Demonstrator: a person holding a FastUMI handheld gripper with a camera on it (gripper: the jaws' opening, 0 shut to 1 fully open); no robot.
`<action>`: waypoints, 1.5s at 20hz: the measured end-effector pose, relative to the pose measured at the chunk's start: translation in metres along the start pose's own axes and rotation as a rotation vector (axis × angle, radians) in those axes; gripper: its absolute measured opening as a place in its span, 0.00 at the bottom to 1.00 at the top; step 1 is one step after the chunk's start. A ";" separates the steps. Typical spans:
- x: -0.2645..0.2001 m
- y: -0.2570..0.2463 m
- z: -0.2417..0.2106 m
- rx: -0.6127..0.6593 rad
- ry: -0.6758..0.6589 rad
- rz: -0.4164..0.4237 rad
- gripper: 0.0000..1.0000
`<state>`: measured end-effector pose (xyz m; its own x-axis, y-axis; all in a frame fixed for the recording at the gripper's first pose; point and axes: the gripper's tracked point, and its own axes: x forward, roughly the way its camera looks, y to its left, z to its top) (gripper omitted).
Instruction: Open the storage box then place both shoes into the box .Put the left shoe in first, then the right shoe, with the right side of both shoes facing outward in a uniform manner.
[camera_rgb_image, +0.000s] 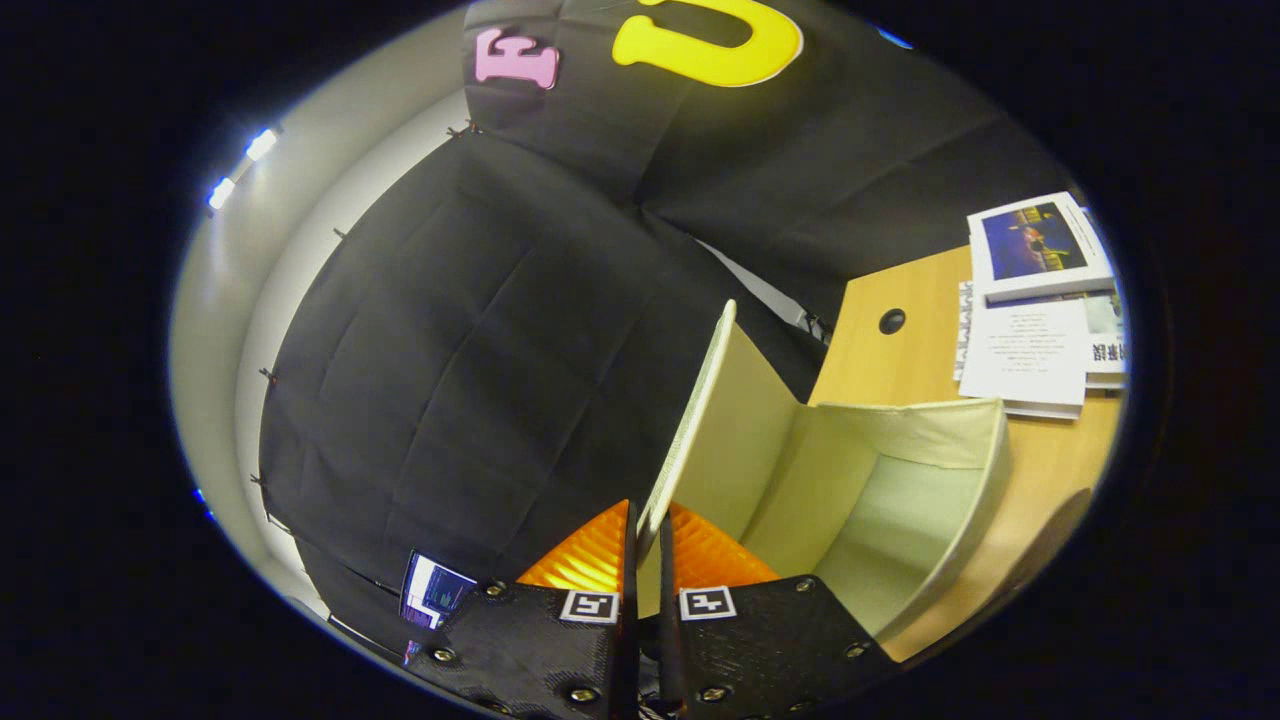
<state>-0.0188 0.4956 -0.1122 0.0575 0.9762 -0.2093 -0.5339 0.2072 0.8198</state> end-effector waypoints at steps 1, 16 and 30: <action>0.011 0.005 0.000 -0.004 0.016 0.004 0.08; 0.069 0.058 -0.006 -0.141 0.071 0.006 0.75; -0.061 0.001 0.038 -0.209 -0.097 -0.174 0.96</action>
<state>0.0091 0.4391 -0.0781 0.2382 0.9308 -0.2771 -0.6710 0.3640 0.6460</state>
